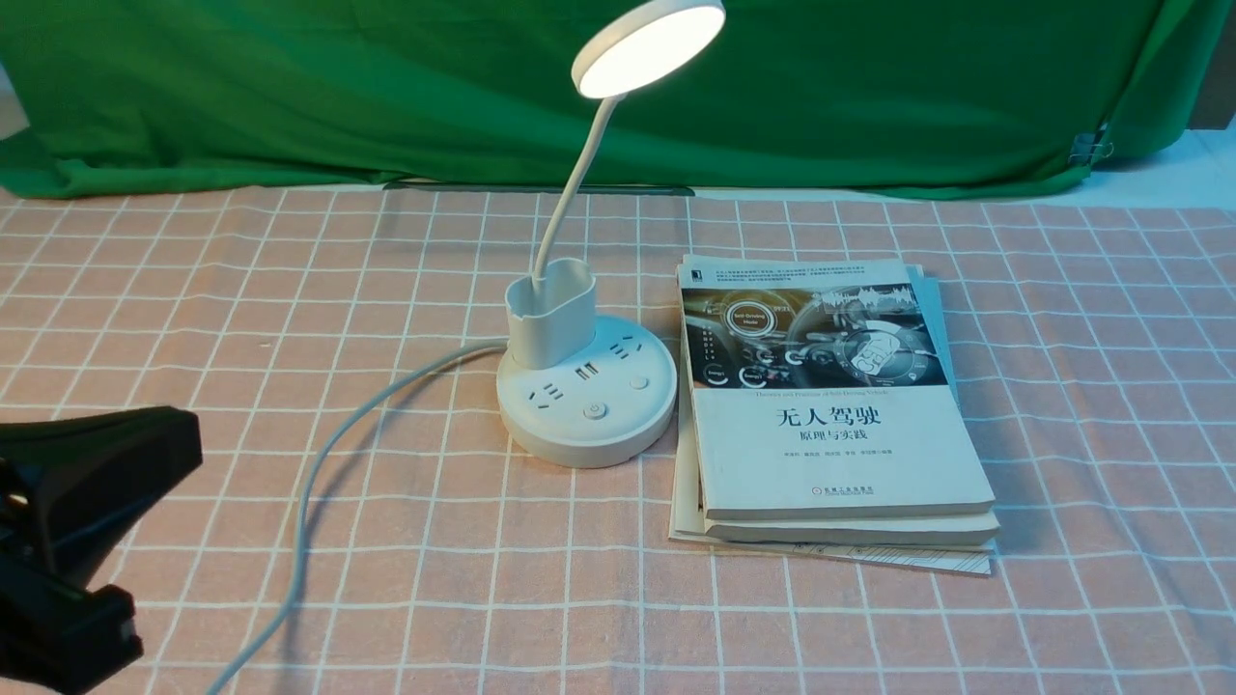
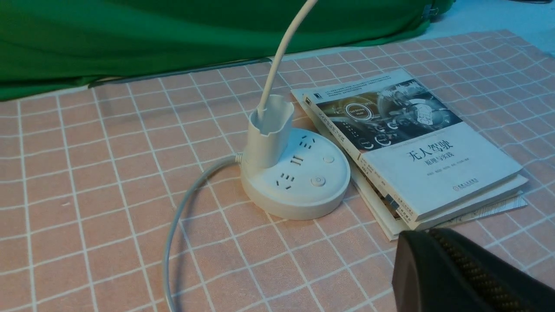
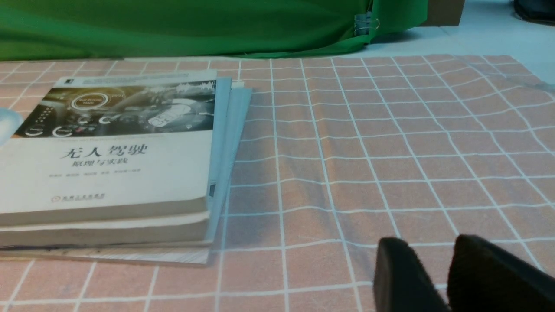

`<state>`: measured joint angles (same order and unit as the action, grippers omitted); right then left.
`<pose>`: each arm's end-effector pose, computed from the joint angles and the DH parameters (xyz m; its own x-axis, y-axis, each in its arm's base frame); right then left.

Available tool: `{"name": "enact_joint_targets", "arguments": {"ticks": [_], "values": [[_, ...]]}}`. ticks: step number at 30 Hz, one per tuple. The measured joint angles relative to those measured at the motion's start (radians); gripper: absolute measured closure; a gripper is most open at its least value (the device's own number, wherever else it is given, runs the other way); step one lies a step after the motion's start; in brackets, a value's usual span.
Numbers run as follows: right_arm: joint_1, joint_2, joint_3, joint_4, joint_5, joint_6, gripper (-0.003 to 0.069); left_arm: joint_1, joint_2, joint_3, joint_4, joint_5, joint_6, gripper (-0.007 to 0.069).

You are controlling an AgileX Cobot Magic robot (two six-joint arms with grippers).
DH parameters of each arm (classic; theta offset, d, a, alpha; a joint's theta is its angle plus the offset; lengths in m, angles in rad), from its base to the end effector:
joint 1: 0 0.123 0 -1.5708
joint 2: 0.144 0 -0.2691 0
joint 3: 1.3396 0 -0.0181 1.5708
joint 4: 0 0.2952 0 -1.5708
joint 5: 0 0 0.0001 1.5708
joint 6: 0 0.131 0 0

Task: Turn on the table lamp on the pink coffee tablecloth with your hand.

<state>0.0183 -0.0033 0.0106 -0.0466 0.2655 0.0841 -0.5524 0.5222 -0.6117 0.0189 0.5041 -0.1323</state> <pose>0.1551 0.0012 0.1781 -0.1843 0.0357 -0.9822 0.0009 0.9993 0.0362 0.1708 -0.1039 0.3168 -0.3316 0.0687 -0.9409 0.4823 0.8695 -0.1064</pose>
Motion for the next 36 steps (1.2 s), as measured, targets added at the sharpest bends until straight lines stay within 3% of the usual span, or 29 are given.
{"name": "enact_joint_targets", "arguments": {"ticks": [5,8,13,16,21,31,36], "values": [[0.000,0.000,0.000,0.000,0.001,0.000,0.0421,0.029,-0.054,0.103,0.047,-0.148,0.000,0.0603],[0.000,0.000,0.000,0.000,0.001,0.000,0.0421,0.158,-0.162,0.248,0.038,-0.336,0.000,0.0606],[0.000,0.000,0.000,0.000,0.000,0.000,0.0421,0.395,-0.314,0.439,-0.004,-0.504,0.000,0.0606],[0.000,0.000,0.000,0.000,0.000,0.000,0.0421,0.548,-0.413,0.549,-0.019,-0.540,-0.001,0.0606],[0.000,0.000,0.000,0.000,0.000,0.000,0.0421,0.650,-0.515,0.616,-0.019,-0.530,-0.017,0.0606],[0.000,0.000,0.000,0.000,0.000,0.000,0.0421,0.658,-0.521,0.617,-0.025,-0.397,-0.022,0.0605],[0.000,0.000,0.000,0.000,0.000,0.000,0.0421,0.605,-0.523,0.617,-0.033,-0.323,-0.015,0.0605]]}}
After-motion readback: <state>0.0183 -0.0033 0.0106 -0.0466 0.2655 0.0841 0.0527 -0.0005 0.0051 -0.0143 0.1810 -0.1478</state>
